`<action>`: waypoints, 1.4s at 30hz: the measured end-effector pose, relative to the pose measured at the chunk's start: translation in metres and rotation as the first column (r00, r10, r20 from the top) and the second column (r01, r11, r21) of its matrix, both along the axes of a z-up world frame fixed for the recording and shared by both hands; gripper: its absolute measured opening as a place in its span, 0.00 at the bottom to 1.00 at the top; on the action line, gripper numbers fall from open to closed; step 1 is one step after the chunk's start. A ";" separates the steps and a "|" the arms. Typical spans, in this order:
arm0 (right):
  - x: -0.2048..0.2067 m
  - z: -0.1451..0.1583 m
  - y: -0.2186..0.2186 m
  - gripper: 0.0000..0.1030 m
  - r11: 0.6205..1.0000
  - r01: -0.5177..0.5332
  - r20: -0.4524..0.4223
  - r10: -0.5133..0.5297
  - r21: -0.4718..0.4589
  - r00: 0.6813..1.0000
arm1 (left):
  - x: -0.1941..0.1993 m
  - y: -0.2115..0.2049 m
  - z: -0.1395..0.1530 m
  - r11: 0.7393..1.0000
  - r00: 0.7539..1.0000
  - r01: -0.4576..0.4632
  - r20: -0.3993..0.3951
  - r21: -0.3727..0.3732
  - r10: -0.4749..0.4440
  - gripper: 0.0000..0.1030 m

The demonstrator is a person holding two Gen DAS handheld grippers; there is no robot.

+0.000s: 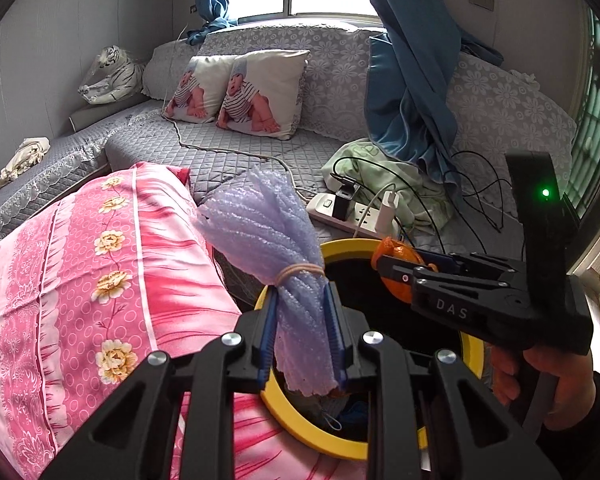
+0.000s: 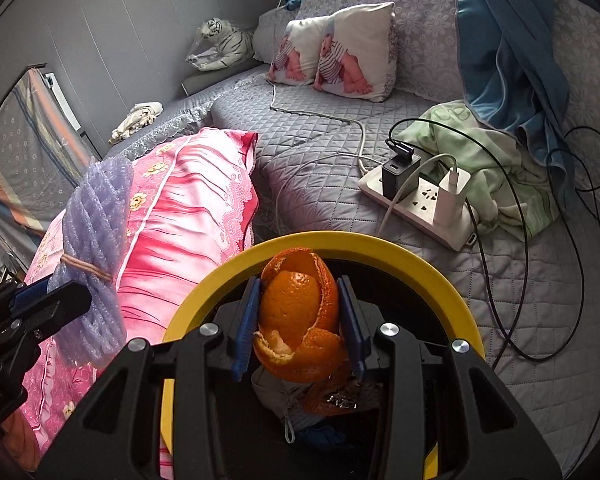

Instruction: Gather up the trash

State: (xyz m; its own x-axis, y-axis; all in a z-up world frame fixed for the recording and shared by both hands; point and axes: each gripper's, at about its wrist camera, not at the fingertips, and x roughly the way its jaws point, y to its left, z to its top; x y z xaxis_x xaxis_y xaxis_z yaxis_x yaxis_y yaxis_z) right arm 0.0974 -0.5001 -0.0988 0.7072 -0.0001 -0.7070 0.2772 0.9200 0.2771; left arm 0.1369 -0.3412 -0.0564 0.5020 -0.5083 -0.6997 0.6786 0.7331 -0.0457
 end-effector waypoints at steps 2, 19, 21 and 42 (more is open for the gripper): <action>0.000 -0.004 -0.001 0.35 1.000 0.003 -0.010 -0.003 0.000 1.000 | 0.000 -0.003 -0.005 1.000 1.000 0.007 -0.010 0.004 -0.007 0.21; -0.005 -0.010 -0.022 0.51 0.996 0.090 -0.018 -0.090 0.011 0.996 | -0.008 0.008 -0.001 1.000 1.000 -0.002 0.021 -0.030 0.002 0.56; -0.007 -0.007 -0.024 0.51 0.995 0.100 -0.010 -0.100 0.015 0.995 | -0.009 0.015 0.005 0.999 1.000 -0.006 0.019 -0.052 0.007 0.58; -0.011 0.082 0.068 0.61 0.994 -0.003 0.137 0.017 -0.107 0.990 | -0.050 0.166 0.090 0.948 0.948 -0.182 0.211 -0.262 0.240 0.67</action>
